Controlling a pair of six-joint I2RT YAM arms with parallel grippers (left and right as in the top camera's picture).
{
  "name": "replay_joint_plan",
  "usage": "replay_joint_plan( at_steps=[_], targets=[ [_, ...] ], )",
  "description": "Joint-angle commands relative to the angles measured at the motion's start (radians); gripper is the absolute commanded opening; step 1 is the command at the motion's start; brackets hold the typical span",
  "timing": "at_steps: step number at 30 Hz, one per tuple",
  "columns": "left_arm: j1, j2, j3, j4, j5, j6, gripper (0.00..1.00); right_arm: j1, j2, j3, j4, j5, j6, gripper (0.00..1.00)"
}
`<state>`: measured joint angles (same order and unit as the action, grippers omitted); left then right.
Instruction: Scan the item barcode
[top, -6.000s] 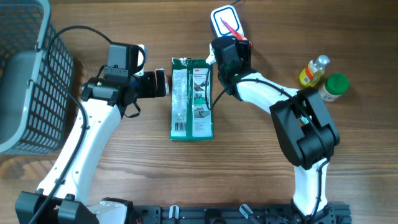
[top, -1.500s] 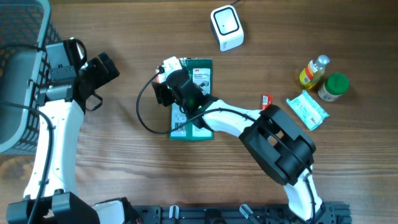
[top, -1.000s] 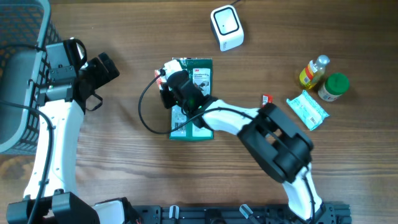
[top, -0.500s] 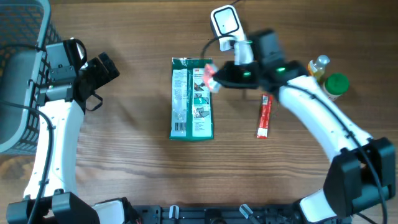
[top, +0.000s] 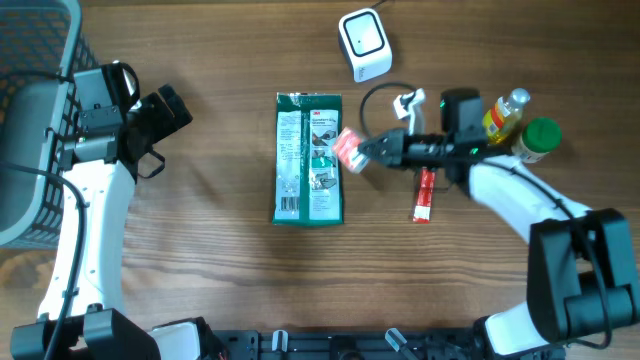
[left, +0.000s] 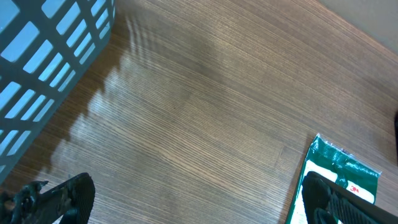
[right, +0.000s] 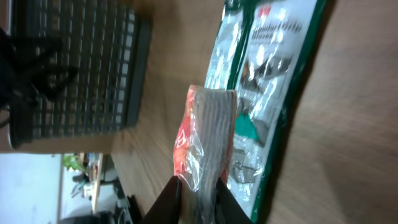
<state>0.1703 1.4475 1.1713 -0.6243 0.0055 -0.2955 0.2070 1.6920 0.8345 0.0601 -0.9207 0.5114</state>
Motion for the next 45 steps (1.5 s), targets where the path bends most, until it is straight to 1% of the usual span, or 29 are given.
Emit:
replay_joint_plan(
  at_steps=[1,2,5,7,10,13,14,16,17,18,19,21,23,24,25,27,28,30,31,32,33,37,40,43,45],
  targets=[
    [0.005,-0.005,0.010,0.003,0.008,-0.012,1.00,0.097,0.010,-0.111,0.256,0.089,0.267,0.05],
    [0.005,-0.005,0.010,0.003,0.008,-0.012,1.00,0.123,0.010,-0.124,0.285,0.158,0.298,0.05],
    [0.005,-0.005,0.010,0.003,0.008,-0.012,1.00,0.225,0.010,-0.147,0.282,0.446,0.356,0.04],
    [0.005,-0.005,0.010,0.004,0.008,-0.012,1.00,0.276,0.010,-0.153,0.282,0.565,0.363,0.04],
    [0.005,-0.005,0.010,0.003,0.008,-0.012,1.00,0.345,0.017,-0.153,0.280,0.706,0.364,0.04],
    [0.005,-0.005,0.010,0.003,0.008,-0.012,1.00,0.370,0.019,-0.153,0.267,0.796,0.360,0.05],
    [0.005,-0.005,0.010,0.003,0.008,-0.012,1.00,0.367,0.019,-0.153,0.266,0.797,0.359,0.07],
    [0.005,-0.005,0.010,0.003,0.008,-0.012,1.00,0.360,0.019,-0.153,0.265,0.792,0.360,0.13],
    [0.005,-0.005,0.010,0.003,0.008,-0.012,1.00,0.360,0.019,-0.153,0.265,0.786,0.361,0.20],
    [0.005,-0.005,0.010,0.003,0.008,-0.012,1.00,0.360,0.019,-0.153,0.261,0.782,0.362,0.30],
    [0.005,-0.005,0.010,0.003,0.008,-0.012,1.00,0.360,0.019,-0.152,0.255,0.782,0.361,0.37],
    [0.005,-0.005,0.010,0.003,0.008,-0.012,1.00,0.360,0.019,-0.152,0.240,0.783,0.364,0.47],
    [0.005,-0.005,0.010,0.003,0.008,-0.012,1.00,0.360,0.010,-0.151,0.223,0.786,0.362,0.61],
    [0.005,-0.005,0.010,0.003,0.008,-0.012,1.00,0.359,0.002,-0.151,0.208,0.796,0.360,0.65],
    [0.005,-0.005,0.010,0.003,0.008,-0.012,1.00,0.356,-0.011,-0.149,0.188,0.807,0.350,0.66],
    [0.005,-0.005,0.010,0.003,0.008,-0.012,1.00,0.343,-0.050,-0.132,0.124,0.843,0.312,0.66],
    [0.005,-0.005,0.010,0.004,0.008,-0.012,1.00,0.331,-0.085,-0.109,0.074,0.845,0.267,0.66],
    [0.005,-0.005,0.010,0.003,0.008,-0.012,1.00,0.316,-0.158,-0.039,-0.074,0.855,0.159,0.66],
    [0.005,-0.005,0.010,0.003,0.008,-0.012,1.00,0.316,-0.177,-0.005,-0.139,0.866,0.132,0.66],
    [0.005,-0.005,0.010,0.003,0.008,-0.012,1.00,0.317,-0.193,0.098,-0.298,0.867,0.051,0.66],
    [0.005,-0.005,0.010,0.003,0.008,-0.012,1.00,0.327,-0.179,0.254,-0.513,0.869,-0.023,0.60],
    [0.005,-0.005,0.010,0.003,0.008,-0.012,1.00,0.366,-0.120,0.465,-0.748,0.868,-0.121,0.60],
    [0.005,-0.005,0.010,0.003,0.008,-0.012,1.00,0.417,-0.076,0.546,-0.814,0.869,-0.188,0.60],
    [0.005,-0.005,0.010,0.003,0.008,-0.012,1.00,0.476,-0.043,0.547,-0.813,0.911,-0.201,0.61],
    [0.005,-0.005,0.010,0.003,0.008,-0.012,1.00,0.497,-0.022,0.547,-0.808,0.932,-0.201,0.64]
  ],
)
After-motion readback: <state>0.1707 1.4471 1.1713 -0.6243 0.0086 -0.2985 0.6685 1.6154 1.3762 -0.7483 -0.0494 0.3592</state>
